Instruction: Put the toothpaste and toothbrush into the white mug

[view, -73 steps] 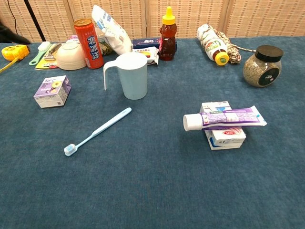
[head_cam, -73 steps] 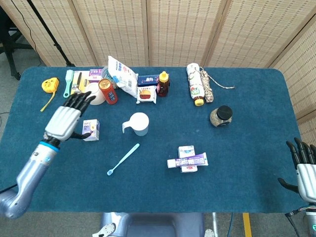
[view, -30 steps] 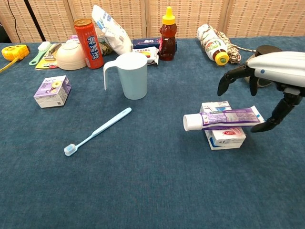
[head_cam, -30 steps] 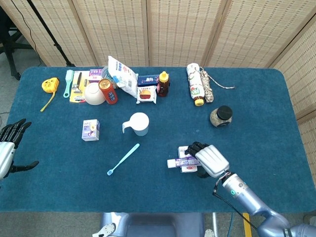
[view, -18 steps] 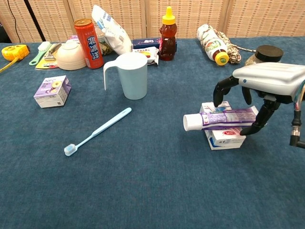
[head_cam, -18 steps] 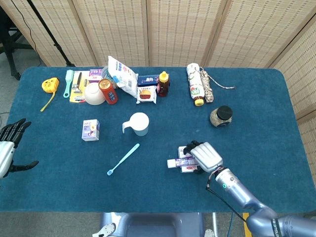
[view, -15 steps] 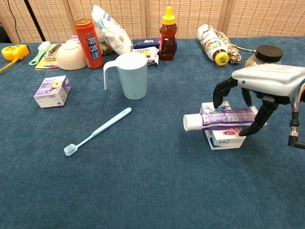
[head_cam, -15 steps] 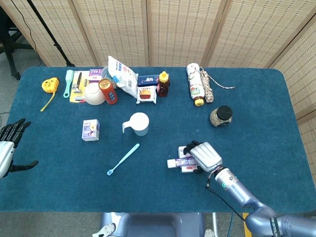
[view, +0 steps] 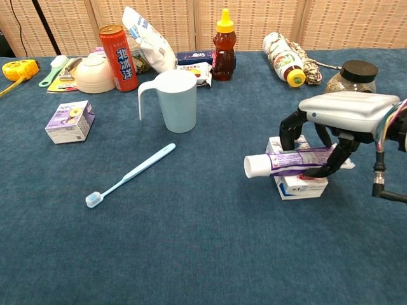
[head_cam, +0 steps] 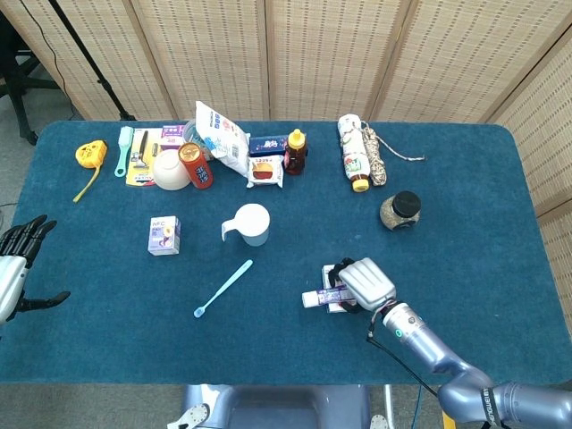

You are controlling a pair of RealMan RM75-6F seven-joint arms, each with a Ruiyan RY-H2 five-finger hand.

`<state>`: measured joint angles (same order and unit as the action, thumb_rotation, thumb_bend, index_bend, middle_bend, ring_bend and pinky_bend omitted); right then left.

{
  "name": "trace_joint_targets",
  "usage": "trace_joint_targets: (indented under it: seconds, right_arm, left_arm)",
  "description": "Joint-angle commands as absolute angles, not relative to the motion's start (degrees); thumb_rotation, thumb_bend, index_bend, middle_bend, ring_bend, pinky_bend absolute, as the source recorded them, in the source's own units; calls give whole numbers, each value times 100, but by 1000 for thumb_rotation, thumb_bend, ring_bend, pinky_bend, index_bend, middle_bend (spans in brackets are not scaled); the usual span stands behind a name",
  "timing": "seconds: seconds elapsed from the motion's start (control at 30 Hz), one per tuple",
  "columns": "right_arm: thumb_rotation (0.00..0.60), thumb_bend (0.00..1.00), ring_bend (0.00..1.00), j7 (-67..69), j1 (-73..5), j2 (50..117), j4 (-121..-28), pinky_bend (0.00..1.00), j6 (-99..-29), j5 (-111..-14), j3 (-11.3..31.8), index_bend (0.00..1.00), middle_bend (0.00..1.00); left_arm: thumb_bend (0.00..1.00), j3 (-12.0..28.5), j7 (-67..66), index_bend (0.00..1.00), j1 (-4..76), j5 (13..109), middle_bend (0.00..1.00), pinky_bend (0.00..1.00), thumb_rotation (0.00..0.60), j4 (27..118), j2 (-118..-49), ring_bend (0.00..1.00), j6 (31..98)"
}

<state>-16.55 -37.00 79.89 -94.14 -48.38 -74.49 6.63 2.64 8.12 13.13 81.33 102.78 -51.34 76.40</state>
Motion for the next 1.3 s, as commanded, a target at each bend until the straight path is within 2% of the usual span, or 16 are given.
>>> trace_joint_targets:
  seconds: [0.03, 0.3, 0.53, 0.7, 0.87, 1.03, 1.17, 1.3]
  right_arm:
    - [600, 324, 356, -1644, -3725, 8050, -9359, 563, -4875, -7453, 640, 482, 438]
    - [600, 417, 411, -1307, -3655, 8106, -9304, 601, -5233, -7769, 590, 556, 503]
    - [600, 437, 426, -780, -3607, 8012, -9356, 609, -5589, -8023, 721, 572, 516]
    - [600, 438, 432, -312, -3654, 8014, -9354, 625, -5762, -7984, 993, 579, 525]
    - [600, 446, 437, -612, -3810, 8051, -9322, 629, -5746, -7726, 1223, 584, 531]
    - [600, 466, 438, -958, -4036, 8149, -9411, 629, -5648, -7164, 1575, 586, 534]
    - [600, 469, 438, -633, -4250, 8194, -9609, 629, -5430, -6480, 2026, 587, 536]
    - [600, 479, 438, -519, -4351, 8258, -9631, 629, -5436, -6308, 2192, 589, 537]
  left_arm:
    - [16, 272, 819, 0, 1308, 8135, 0, 0, 600, 10276, -5132, 0, 7636]
    - [15, 299, 859, 0, 1294, 8124, 0, 0, 600, 10271, -5116, 0, 7597]
    - [16, 304, 868, 0, 1283, 8147, 0, 0, 600, 10280, -5110, 0, 7571]
    - [16, 308, 846, 0, 1286, 8151, 0, 0, 600, 10289, -5112, 0, 7539]
    - [16, 316, 817, 0, 1288, 8145, 0, 0, 600, 10302, -5120, 0, 7517]
    - [16, 317, 805, 0, 1286, 8155, 0, 0, 600, 10312, -5122, 0, 7504]
    - [16, 323, 835, 0, 1290, 8159, 0, 0, 600, 10301, -5111, 0, 7483]
    - [16, 322, 835, 0, 1295, 8167, 0, 0, 600, 10294, -5115, 0, 7466]
